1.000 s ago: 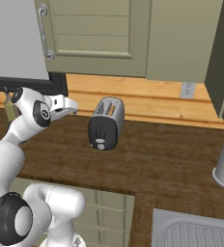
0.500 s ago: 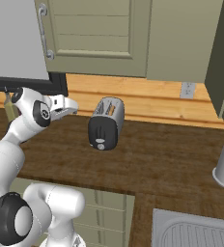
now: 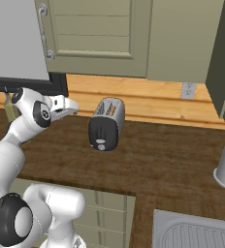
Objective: Start the toaster. Once the lever pops up, take the bread to the plate on the dining counter.
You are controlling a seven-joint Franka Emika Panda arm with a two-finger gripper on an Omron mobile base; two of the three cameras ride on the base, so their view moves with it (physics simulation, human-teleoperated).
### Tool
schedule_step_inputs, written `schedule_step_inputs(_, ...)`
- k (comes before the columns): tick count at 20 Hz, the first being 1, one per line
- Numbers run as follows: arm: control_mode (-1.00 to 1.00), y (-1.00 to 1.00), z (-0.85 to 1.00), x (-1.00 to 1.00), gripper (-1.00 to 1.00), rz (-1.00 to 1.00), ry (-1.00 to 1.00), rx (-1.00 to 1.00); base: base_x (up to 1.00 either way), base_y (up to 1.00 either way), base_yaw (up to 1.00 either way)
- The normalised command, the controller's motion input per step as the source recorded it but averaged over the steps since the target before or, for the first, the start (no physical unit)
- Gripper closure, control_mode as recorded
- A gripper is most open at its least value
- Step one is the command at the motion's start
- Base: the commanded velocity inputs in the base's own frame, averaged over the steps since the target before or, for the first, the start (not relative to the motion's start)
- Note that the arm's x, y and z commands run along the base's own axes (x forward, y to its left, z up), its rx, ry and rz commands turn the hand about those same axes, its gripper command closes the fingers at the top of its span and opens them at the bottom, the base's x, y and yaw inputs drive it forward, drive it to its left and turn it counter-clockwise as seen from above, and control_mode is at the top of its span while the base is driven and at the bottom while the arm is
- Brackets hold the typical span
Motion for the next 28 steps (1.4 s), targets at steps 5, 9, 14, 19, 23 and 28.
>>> schedule_step_inputs(5, -1.0, 0.0, 0.0, 0.0, -1.0, 0.0, 0.0, 0.0, 0.0, 0.0, 0.0)
schedule_step_inputs(9, -1.0, 0.0, 0.0, 0.0, -1.0, 0.0, 0.0, 0.0, 0.0, 0.0, 0.0)
schedule_step_inputs(14, -1.0, 0.0, 0.0, 0.0, -1.0, 0.0, 0.0, 0.0, 0.0, 0.0, 0.0)
schedule_step_inputs(19, -1.0, 0.0, 0.0, 0.0, -1.0, 0.0, 0.0, 0.0, 0.0, 0.0, 0.0)
schedule_step_inputs(23, -1.0, 0.0, 0.0, 0.0, -1.0, 0.0, 0.0, 0.0, 0.0, 0.0, 0.0)
schedule_step_inputs(28, -1.0, 0.0, 0.0, 0.0, -1.0, 0.0, 0.0, 0.0, 0.0, 0.0, 0.0)
